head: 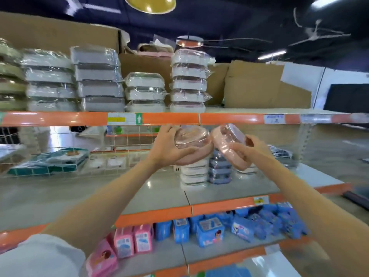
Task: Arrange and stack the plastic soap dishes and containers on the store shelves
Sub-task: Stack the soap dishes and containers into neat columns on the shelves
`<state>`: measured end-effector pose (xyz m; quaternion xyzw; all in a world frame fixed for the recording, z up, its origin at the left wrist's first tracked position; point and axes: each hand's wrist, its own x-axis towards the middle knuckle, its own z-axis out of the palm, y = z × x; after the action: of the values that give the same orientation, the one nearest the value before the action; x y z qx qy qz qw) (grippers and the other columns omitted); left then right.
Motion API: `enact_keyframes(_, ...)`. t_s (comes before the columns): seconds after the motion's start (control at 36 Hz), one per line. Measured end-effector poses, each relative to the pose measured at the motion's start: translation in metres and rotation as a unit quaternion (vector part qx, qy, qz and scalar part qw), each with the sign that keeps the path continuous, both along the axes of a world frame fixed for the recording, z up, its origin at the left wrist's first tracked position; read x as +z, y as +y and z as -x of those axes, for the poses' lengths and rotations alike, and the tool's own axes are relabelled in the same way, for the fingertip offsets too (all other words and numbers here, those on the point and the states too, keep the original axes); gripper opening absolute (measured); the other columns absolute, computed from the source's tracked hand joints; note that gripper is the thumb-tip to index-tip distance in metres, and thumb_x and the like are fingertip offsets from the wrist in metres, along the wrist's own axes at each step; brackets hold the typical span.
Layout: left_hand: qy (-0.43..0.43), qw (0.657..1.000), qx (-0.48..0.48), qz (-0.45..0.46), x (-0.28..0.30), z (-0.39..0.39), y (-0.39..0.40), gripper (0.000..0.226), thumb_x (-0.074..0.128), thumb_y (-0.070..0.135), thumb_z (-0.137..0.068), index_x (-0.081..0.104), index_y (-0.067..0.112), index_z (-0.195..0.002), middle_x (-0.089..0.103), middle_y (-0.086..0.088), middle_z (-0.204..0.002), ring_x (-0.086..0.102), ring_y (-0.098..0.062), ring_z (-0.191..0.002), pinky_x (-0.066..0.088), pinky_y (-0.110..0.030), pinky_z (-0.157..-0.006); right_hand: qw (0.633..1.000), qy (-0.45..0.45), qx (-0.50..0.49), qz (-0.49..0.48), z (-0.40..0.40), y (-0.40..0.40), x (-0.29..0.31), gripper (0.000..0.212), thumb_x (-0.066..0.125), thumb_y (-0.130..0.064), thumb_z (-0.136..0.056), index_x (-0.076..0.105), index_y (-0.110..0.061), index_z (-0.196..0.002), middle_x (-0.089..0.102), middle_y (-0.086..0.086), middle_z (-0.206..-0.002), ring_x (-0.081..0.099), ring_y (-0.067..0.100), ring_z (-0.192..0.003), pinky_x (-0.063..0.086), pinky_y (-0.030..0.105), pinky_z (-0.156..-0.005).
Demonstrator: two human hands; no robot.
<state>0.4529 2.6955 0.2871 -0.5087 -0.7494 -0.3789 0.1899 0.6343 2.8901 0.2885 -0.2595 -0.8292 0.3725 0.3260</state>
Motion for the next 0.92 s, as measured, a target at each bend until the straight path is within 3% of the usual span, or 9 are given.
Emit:
enact_keyframes(0.08,-0.013,1.000,0.002,-0.016,0.022,-0.004,0.017,0.089,0.073,0.063,-0.065,0.049,0.007,-0.131,0.040,0.004,-0.110,0.042,-0.017,-0.110,0.034,-0.026,-0.097,0.999,0.032,0.001,0.023,-0.002,0.012,0.020,0.048,0.073,-0.047,-0.075,0.056,-0.017,-0.109,0.062,0.000,-0.104,0.058,0.018,-0.093,0.047,0.031,-0.075)
enact_keyframes(0.25,-0.038,0.998,0.010,-0.056,0.064,0.000,0.060,0.081,0.071,0.059,-0.068,0.050,0.010,-0.130,0.048,-0.001,-0.115,0.045,-0.017,-0.107,0.037,-0.026,-0.091,0.995,0.079,0.039,0.049,0.003,0.048,0.054,0.057,0.072,-0.059,-0.068,0.056,-0.020,-0.106,0.065,0.004,-0.105,0.063,0.024,-0.096,0.050,0.042,-0.090)
enact_keyframes(0.31,-0.047,0.996,0.007,-0.074,0.076,0.001,0.076,0.079,0.073,0.054,-0.070,0.048,0.010,-0.132,0.048,-0.001,-0.117,0.045,-0.013,-0.106,0.035,-0.023,-0.088,0.995,0.087,0.040,0.025,0.007,0.066,0.066,0.045,0.070,-0.054,-0.074,0.055,-0.021,-0.100,0.065,0.002,-0.097,0.063,0.020,-0.091,0.051,0.039,-0.086)
enact_keyframes(0.36,-0.060,0.995,0.004,-0.084,0.087,0.002,0.092,0.079,0.076,0.048,-0.071,0.046,0.010,-0.134,0.049,0.001,-0.118,0.047,-0.013,-0.108,0.038,-0.024,-0.090,0.995,0.095,0.035,-0.014,0.013,0.088,0.079,0.050,0.070,-0.058,-0.071,0.055,-0.017,-0.096,0.063,0.002,-0.095,0.062,0.019,-0.088,0.052,0.040,-0.083)
enact_keyframes(0.47,-0.117,0.985,-0.002,-0.130,0.103,0.007,0.125,0.081,0.078,0.051,-0.068,0.044,0.015,-0.132,0.050,0.003,-0.122,0.050,-0.014,-0.110,0.042,-0.028,-0.095,0.994,0.081,0.028,-0.073,0.025,0.142,0.103,0.038,0.070,-0.051,-0.076,0.049,-0.020,-0.081,0.055,-0.003,-0.079,0.051,0.008,-0.067,0.039,0.022,-0.055)
enact_keyframes(0.61,-0.167,0.971,-0.016,-0.168,0.117,0.000,0.164,0.075,0.076,0.047,-0.067,0.044,0.014,-0.126,0.051,0.006,-0.113,0.051,-0.013,-0.107,0.044,-0.020,-0.085,0.994,0.027,0.054,-0.093,0.048,0.208,0.121,0.045,0.073,-0.053,-0.071,0.048,-0.016,-0.076,0.057,0.006,-0.084,0.051,0.017,-0.070,0.039,0.025,-0.058)
enact_keyframes(0.67,-0.166,0.973,-0.016,-0.157,0.120,-0.004,0.182,0.082,0.079,0.048,-0.066,0.042,0.014,-0.131,0.049,0.005,-0.117,0.050,-0.013,-0.110,0.043,-0.025,-0.092,0.991,-0.014,0.078,-0.110,0.060,0.225,0.124,0.042,0.072,-0.052,-0.074,0.055,-0.017,-0.090,0.058,0.005,-0.092,0.056,0.020,-0.081,0.047,0.029,-0.066)
enact_keyframes(0.75,-0.150,0.979,0.008,-0.139,0.125,-0.009,0.213,0.082,0.078,0.043,-0.071,0.038,0.011,-0.135,0.047,0.001,-0.123,0.047,-0.015,-0.114,0.040,-0.026,-0.096,0.982,-0.044,0.127,-0.129,0.077,0.242,0.124,0.071,0.069,-0.050,-0.079,0.049,-0.011,-0.134,0.056,0.008,-0.126,0.056,0.024,-0.110,0.047,0.036,-0.094)
enact_keyframes(0.92,-0.208,0.974,0.068,-0.054,0.129,-0.001,0.259,0.087,0.074,0.049,-0.074,0.032,0.014,-0.141,0.041,-0.002,-0.133,0.044,-0.018,-0.118,0.038,-0.029,-0.098,0.969,-0.044,0.234,-0.060,0.103,0.267,0.114,0.069,0.079,-0.033,-0.075,0.046,-0.013,-0.132,0.057,0.002,-0.124,0.055,0.014,-0.107,0.043,0.025,-0.088)
